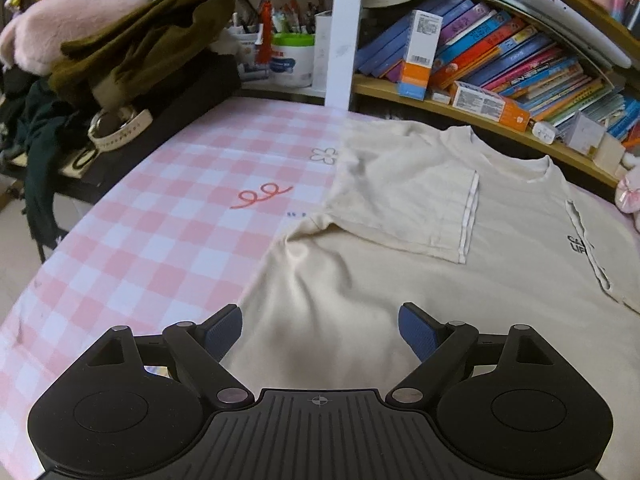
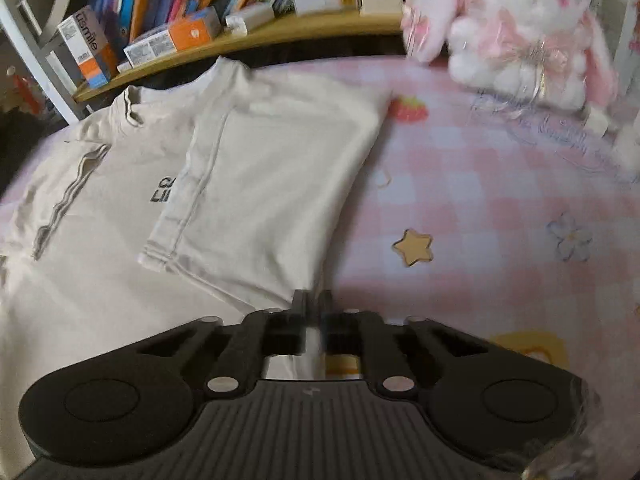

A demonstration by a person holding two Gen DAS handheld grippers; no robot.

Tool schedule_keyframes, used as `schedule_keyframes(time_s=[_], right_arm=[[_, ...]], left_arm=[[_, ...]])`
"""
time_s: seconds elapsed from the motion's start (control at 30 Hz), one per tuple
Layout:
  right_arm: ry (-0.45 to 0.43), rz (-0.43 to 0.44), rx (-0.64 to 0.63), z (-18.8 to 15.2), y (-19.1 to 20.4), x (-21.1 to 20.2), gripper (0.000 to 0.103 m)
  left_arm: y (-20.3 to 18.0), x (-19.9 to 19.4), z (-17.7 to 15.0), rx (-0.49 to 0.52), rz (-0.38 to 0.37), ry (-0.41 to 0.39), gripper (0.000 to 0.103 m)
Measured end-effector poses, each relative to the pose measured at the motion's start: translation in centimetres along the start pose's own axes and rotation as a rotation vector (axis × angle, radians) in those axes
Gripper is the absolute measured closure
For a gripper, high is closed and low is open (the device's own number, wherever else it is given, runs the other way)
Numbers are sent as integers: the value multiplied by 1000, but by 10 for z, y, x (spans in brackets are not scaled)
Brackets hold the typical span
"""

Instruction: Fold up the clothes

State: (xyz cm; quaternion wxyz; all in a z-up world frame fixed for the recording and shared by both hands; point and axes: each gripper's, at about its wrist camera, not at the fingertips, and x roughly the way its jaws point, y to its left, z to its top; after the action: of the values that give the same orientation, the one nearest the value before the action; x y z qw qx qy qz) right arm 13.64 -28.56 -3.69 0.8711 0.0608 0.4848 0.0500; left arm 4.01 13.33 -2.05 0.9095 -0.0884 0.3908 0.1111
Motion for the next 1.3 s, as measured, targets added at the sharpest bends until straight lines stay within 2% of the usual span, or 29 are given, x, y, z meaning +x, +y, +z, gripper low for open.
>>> schedule_keyframes(time_s=[0.07,0.1,0.3,0.37,0.43,0.5,0.63,0.67,0.7,0.73,0.77,0.9,1.13,1.3], right_arm=[[-39,-39,35,0,-5,-7,100],[-41,-54,43,0,-7,-8,98],[-9,-38,74,-25,-7,-27,93],[4,-43,68,-38,0,-33,92],[10,-65,59,-48,7,-34,90],[16,-80,66,-54,10,-32,90],[-18,-118,72,-58,13,-30,93],[-23,-123,76,-58,13,-29,98],[-27,-126,82,-58,13,-28,100],[-32,-129,91,-58,12,-28,100],[-37,-136,98,-58,12,-27,100],[-62,-175,113,-57,15,-24,101],[-81,-173,52,-35,22,-4,101],[-96,-178,37,-16,28,12,101]], left_arm=[[7,3,3,1,5,-4,15],[10,6,5,6,4,-2,15],[42,22,19,-2,13,-1,17],[47,30,27,5,9,0,38],[50,39,35,8,-28,13,46],[52,49,43,22,-63,20,47],[45,69,53,88,-83,44,48],[43,74,54,107,-85,52,62],[42,78,55,115,-82,54,75],[41,82,55,123,-78,57,92],[42,84,55,122,-76,48,95],[52,85,56,82,-92,29,96],[70,84,56,6,-46,13,96],[62,90,62,22,-34,9,96]])
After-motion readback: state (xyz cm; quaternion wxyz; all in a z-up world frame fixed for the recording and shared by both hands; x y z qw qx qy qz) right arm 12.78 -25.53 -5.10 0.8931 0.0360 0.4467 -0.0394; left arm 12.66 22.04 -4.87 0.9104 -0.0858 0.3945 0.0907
